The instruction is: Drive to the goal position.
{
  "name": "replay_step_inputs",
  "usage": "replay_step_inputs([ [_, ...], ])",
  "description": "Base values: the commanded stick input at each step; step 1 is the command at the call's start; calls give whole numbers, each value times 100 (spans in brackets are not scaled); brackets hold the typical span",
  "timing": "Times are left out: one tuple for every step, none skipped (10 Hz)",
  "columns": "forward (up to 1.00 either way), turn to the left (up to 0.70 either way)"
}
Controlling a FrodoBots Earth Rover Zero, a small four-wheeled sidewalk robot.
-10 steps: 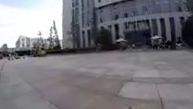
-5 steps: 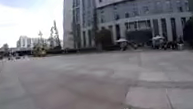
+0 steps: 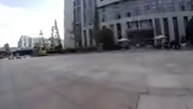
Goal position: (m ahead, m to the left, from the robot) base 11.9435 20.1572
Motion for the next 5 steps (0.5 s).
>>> replay_step_inputs([
  [70,0],
  [70,0],
  [70,0],
  [70,0],
  [70,0],
])
